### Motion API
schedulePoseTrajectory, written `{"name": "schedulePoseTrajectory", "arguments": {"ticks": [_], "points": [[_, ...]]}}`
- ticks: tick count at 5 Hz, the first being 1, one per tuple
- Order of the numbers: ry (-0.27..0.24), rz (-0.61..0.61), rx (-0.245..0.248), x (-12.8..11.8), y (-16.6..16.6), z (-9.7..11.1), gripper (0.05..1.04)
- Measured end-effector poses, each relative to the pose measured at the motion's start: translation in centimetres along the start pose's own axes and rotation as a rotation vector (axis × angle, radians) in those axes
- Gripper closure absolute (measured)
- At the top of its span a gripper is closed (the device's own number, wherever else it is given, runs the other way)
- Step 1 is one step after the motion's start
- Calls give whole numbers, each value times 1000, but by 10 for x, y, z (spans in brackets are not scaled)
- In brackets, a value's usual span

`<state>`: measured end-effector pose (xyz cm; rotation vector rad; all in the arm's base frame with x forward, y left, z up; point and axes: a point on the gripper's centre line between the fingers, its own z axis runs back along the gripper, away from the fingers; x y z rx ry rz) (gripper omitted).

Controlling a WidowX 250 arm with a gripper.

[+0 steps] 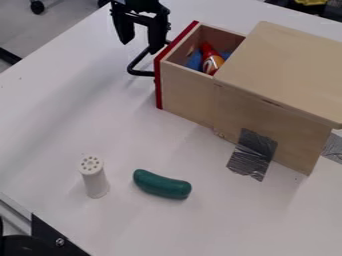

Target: Closes the drawer

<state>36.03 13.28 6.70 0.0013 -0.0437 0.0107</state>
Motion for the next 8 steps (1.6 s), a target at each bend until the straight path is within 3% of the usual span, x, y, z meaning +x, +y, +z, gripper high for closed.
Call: {"name": "schedulePoseTrajectory", "arguments": {"ticks": [1, 3, 4, 5, 6, 7, 8], "points": [[49, 0, -19, -5, -2, -17, 83], [-7, 71, -27, 26, 49, 12, 83], [-7, 79, -37, 33, 56, 10, 83], [26, 39, -13, 32, 67, 9, 83], [69, -13, 38, 20, 73, -13, 83], [103, -62, 56, 8, 69, -34, 83], [100, -83, 71, 4, 68, -32, 83]]}}
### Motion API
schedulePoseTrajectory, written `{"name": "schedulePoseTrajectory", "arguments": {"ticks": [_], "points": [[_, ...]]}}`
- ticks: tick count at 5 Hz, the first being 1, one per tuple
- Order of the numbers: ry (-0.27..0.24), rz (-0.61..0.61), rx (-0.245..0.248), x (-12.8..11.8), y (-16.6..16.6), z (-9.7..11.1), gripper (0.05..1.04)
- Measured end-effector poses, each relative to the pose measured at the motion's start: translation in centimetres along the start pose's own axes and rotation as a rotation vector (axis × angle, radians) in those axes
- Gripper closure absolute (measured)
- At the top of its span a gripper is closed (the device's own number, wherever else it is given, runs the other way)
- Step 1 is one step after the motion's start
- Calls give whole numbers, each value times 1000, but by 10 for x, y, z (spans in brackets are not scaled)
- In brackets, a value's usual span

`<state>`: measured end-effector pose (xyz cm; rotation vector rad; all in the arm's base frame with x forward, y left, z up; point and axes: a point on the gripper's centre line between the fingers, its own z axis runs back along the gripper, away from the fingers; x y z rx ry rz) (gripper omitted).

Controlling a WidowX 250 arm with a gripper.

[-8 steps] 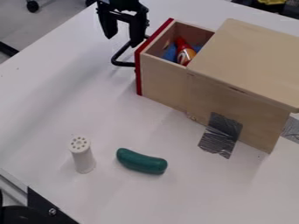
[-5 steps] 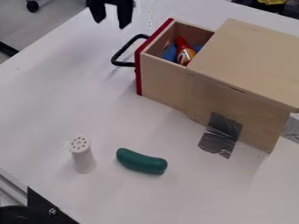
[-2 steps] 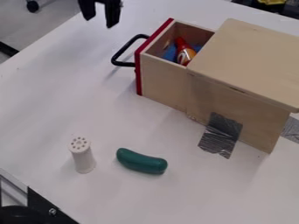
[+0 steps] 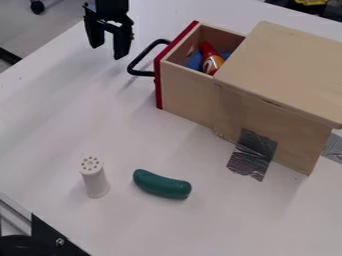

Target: Closes the drawer

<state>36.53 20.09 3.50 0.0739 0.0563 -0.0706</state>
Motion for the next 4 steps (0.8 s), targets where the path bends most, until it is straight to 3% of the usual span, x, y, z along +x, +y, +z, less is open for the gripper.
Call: {"name": "schedulePoseTrajectory", "arguments": {"ticks": [2, 4], "points": [[-14, 8, -19, -6, -11, -13, 83], [-36, 8, -44, -9, -23, -11, 83]]}}
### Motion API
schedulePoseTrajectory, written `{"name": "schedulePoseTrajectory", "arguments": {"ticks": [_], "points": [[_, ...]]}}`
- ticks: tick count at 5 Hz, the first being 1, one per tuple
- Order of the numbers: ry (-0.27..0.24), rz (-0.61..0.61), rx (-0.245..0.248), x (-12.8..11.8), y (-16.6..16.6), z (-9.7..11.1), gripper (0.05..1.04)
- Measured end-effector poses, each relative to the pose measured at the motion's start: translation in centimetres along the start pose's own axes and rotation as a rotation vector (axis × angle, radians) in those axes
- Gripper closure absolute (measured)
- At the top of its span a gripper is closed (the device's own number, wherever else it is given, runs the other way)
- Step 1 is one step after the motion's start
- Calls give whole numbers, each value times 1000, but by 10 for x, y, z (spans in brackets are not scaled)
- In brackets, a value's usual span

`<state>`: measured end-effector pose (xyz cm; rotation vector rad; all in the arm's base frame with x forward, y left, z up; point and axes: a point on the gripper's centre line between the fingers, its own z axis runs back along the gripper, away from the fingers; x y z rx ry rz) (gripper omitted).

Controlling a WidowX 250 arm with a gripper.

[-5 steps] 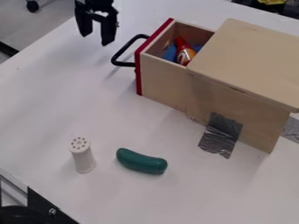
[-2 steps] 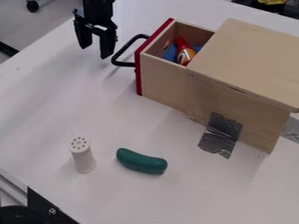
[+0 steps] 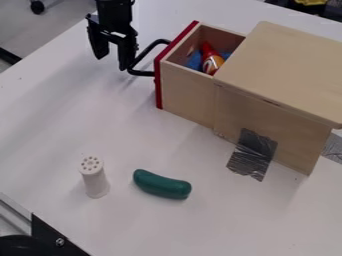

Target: Closes the drawer

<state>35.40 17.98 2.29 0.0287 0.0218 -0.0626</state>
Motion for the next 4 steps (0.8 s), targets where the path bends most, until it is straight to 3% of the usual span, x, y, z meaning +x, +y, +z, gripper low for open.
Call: {"name": "schedulePoseTrajectory", "arguments": {"ticks": [4], "points": [[-14, 17, -41, 1, -8, -2, 83]]}}
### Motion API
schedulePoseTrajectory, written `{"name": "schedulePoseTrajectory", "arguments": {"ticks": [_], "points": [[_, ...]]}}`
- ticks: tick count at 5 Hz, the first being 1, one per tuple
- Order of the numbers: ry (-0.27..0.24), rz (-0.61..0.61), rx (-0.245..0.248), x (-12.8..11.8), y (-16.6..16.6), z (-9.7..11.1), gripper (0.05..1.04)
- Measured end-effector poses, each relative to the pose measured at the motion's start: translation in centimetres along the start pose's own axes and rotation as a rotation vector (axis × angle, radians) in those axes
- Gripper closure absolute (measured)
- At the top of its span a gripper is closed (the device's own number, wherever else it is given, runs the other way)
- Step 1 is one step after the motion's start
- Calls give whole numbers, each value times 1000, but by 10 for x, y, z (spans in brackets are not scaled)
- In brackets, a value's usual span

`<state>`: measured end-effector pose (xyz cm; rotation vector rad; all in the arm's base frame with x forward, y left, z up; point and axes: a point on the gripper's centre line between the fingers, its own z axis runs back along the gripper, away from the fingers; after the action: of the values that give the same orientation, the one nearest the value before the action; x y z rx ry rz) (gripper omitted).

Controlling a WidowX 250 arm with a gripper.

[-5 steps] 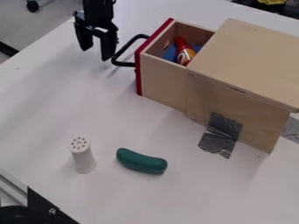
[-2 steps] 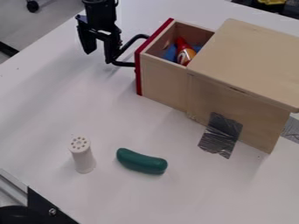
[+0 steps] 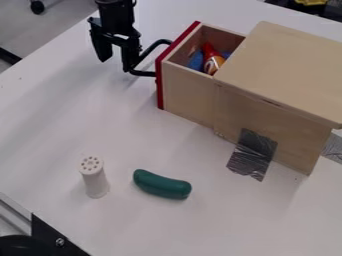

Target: Closes the drawer

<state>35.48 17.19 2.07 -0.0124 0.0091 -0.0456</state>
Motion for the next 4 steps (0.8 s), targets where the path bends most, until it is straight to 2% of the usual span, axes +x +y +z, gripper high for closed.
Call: {"name": "schedulePoseTrajectory", "arguments": {"ticks": [4], "points": [[-17, -5, -59, 10, -22, 1, 83]]}}
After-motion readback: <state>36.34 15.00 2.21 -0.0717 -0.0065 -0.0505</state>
